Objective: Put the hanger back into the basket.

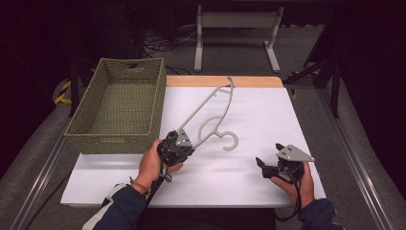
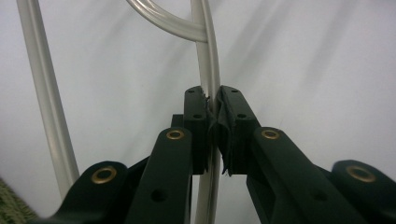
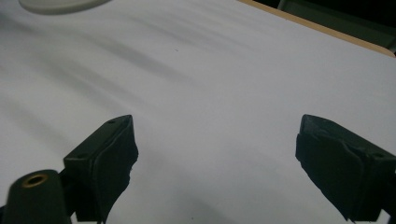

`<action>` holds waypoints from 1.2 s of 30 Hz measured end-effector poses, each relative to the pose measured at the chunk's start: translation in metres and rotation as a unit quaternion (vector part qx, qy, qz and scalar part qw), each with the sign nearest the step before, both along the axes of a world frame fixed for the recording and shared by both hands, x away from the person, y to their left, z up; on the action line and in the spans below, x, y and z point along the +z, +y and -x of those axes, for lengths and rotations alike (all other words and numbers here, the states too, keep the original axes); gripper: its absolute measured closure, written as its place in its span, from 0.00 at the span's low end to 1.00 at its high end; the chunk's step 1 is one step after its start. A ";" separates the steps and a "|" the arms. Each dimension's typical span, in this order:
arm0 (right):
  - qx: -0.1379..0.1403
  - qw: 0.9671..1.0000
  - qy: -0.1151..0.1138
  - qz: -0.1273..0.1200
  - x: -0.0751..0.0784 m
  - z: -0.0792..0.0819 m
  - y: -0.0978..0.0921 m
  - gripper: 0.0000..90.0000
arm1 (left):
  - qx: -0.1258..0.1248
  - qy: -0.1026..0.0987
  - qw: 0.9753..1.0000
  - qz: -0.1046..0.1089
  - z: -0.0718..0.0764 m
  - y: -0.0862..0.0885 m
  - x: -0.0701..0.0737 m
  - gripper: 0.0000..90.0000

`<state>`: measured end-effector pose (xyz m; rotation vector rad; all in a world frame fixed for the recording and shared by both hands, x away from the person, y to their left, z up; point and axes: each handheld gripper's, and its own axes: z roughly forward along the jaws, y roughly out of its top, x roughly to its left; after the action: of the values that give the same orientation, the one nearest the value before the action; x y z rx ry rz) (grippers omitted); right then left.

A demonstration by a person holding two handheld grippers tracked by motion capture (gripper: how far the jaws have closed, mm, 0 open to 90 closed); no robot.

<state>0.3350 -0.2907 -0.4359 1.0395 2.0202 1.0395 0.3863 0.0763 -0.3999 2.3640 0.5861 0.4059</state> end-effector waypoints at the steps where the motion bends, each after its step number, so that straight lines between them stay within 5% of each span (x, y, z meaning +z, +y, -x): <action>1: 0.001 1.000 -0.002 -0.001 0.000 0.000 0.000 0.14 | -0.001 -0.002 1.000 0.004 0.001 0.001 0.002 0.92; 17: 0.020 0.999 -0.031 0.009 0.002 0.005 0.006 0.14 | 0.007 -0.064 0.995 0.070 0.023 0.021 0.046 0.92; 26: 0.019 0.999 -0.031 0.009 0.002 0.005 0.006 0.14 | 0.015 -0.095 0.989 0.110 0.029 0.034 0.078 0.92; 36: 0.024 0.999 -0.027 0.011 0.000 0.005 0.008 0.14 | 0.043 -0.108 0.987 0.115 0.017 0.056 0.101 0.92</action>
<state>0.3300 -0.2824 -0.4361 0.9454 2.0171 1.0571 0.3690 0.1322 -0.2989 2.0487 0.6003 0.5927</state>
